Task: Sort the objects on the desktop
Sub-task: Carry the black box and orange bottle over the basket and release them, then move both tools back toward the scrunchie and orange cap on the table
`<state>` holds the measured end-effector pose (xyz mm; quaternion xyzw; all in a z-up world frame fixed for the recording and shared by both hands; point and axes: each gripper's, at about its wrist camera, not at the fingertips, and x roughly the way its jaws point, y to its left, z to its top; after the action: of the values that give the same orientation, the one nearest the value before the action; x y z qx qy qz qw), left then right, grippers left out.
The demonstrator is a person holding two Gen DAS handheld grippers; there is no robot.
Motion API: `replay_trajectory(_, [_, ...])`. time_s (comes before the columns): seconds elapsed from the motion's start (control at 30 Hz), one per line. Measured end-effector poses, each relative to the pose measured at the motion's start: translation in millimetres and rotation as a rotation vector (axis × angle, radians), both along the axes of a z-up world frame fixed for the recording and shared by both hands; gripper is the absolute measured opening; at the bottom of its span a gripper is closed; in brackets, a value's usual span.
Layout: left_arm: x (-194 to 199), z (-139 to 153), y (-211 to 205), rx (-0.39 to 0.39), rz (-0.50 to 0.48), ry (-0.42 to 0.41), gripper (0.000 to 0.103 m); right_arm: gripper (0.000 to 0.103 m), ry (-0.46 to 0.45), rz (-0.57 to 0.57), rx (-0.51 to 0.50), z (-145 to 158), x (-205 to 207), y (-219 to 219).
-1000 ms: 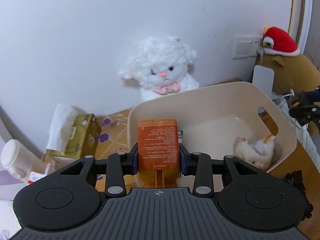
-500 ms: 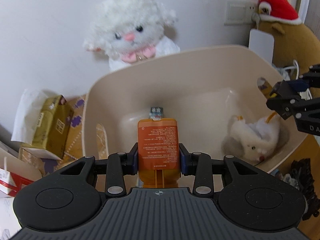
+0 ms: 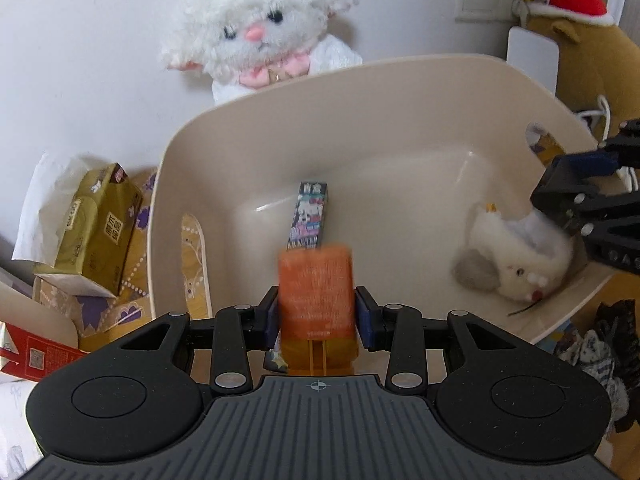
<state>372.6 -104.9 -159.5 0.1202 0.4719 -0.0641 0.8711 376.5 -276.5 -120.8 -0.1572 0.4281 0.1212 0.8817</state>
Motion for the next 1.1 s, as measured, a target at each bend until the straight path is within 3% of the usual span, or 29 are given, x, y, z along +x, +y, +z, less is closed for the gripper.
replay_trajectory(0.2, [-7.4,11.9,-4.2,-0.015,-0.012,-0.029,0.05,0.045,-0.044,-0.003,-0.023,7.9,-7.3,2.9])
replay_trajectory(0.57, [-44.0,45.7,7.6,-0.043,-0.011,-0.097,0.066,0.078,-0.142,-0.041,-0.001,39.6,-39.6,-3.2])
replay_trajectory(0.8, [-80.6,57.4,28.0,-0.026,-0.028,-0.103,0.069,0.101,-0.177,-0.085,-0.01,52.7,-73.2,-14.7])
replay_trajectory(1.1, [-122.4,40.1,58.4,-0.005,-0.011,-0.023,0.074,0.103,-0.12,-0.134,-0.044,39.8,-111.3,-40.7])
